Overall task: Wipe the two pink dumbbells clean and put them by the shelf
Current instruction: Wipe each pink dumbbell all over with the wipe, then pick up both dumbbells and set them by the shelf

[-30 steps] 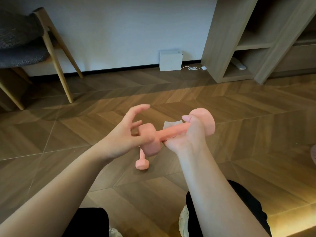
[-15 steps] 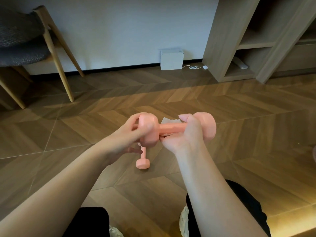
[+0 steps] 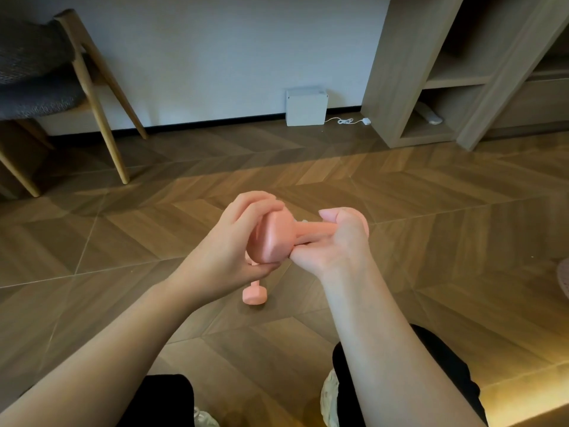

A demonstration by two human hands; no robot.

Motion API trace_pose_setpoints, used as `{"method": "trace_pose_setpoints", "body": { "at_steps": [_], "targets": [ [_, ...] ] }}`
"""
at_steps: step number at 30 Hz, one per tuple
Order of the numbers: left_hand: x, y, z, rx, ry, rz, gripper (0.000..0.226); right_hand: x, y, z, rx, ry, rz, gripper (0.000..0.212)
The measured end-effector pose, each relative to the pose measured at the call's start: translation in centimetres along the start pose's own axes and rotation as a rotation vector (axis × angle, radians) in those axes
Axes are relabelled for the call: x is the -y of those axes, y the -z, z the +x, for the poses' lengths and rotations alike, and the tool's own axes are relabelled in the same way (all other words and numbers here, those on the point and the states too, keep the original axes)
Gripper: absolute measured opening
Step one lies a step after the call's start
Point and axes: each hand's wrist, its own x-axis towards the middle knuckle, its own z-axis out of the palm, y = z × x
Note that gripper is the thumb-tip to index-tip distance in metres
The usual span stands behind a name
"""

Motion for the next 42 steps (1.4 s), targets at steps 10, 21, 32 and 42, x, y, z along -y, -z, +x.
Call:
{"method": "trace_pose_setpoints", "body": {
  "at_steps": [10,21,32,42],
  "targets": [
    [0.3,0.3,-1.1,-0.087,0.116,-0.113,0.075,0.2,0.3,0.7,0.024,0.041,0.057,0.019],
    [-2.2,0.7,-1.4,0.091,1.153,-1.126,0.071,-0.8,-0.4,2.4,0.198,0.166,-0.143,0.022],
    [-2.3,-0.1,-3.1,-0.051,0.856,-0.698,0.062,-0.6,-0.7,2.3,0.238,0.090,-0.231,0.020],
    [-1.8,-0.7,-2.9,-0.168,0.484,-0.078,0.083,-1.5,-0.5,1.9,0.210,0.109,-0.519,0.021]
  ]
}}
